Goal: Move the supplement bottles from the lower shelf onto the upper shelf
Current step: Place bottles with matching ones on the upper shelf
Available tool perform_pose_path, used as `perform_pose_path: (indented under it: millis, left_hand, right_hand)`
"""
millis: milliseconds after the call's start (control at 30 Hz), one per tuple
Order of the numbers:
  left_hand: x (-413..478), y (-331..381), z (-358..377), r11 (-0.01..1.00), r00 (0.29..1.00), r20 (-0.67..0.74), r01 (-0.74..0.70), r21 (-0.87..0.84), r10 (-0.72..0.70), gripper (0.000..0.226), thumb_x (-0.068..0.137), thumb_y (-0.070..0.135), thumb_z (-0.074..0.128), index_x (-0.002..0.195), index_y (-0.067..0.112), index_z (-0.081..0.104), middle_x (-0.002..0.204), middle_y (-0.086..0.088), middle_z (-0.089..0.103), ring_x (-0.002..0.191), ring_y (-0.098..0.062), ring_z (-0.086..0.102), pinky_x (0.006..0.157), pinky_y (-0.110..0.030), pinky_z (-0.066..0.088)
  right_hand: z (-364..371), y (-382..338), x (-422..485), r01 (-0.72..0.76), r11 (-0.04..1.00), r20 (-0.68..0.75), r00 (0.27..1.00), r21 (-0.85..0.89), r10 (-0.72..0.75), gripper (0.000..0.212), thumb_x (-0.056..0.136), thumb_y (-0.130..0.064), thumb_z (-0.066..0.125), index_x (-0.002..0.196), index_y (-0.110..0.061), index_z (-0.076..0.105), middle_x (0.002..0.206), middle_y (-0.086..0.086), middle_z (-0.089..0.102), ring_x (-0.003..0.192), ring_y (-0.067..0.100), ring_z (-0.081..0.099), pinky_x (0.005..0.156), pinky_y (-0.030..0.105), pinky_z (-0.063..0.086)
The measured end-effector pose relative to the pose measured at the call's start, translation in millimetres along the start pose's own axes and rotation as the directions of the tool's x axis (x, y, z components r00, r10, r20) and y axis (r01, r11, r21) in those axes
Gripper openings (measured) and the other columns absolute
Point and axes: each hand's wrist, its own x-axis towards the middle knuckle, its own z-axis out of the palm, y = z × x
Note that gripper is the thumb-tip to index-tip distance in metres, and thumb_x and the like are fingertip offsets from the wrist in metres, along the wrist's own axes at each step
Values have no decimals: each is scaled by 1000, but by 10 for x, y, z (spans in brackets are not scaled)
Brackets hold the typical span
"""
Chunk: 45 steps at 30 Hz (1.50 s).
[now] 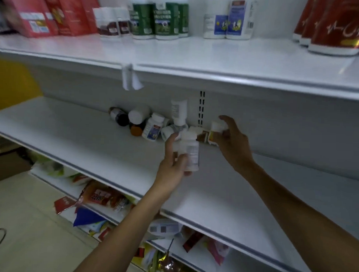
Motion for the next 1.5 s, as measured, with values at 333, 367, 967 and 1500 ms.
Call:
perform_pose_path:
  millis: [333, 367, 967, 1500]
  left_hand:
    - [-1540, 1075, -942, 956, 989, -142, -2, -292, -41, 56, 61, 27, 62, 114, 37, 48, 103, -7, 62, 79, -20, 62, 59, -26, 49]
    - [-1708, 1172, -993, 966, 986, -162, -1, -257, -42, 68, 55, 31, 71, 118, 34, 46, 106, -8, 63, 84, -23, 63, 63, -28, 49]
    - [-2941, 2676, -1366, 924, 975, -158, -199, -328, 154, 35, 68, 16, 49, 102, 19, 52, 91, -6, 60, 69, -18, 65, 53, -23, 51]
    - [-3283, 2183, -2378, 975, 840, -511, -85, 204, 180, 50, 76, 20, 76, 112, 19, 41, 96, 5, 60, 77, -1, 60, 64, -13, 49]
  right_hand:
    - [-89, -1796, -1248, -198, 868, 489, 870, 455, -58, 33, 102, -39, 22, 103, -38, 54, 94, 7, 62, 72, 20, 65, 63, 26, 49]
    - [-120, -1955, -1373, -178, 868, 502, 860, 464, -92, 37, 100, -43, 18, 104, -38, 55, 93, 6, 63, 72, 19, 65, 64, 26, 49]
    - [-949, -3484, -2005, 201, 881, 380, 844, 429, -378, 34, 100, -17, 35, 114, -41, 55, 81, -1, 60, 72, 15, 65, 69, 36, 53]
    - [196, -3844, -2211, 265, 845, 436, 762, 465, -479, 45, 88, -15, 63, 124, -38, 47, 99, 2, 64, 81, 20, 68, 65, 35, 55]
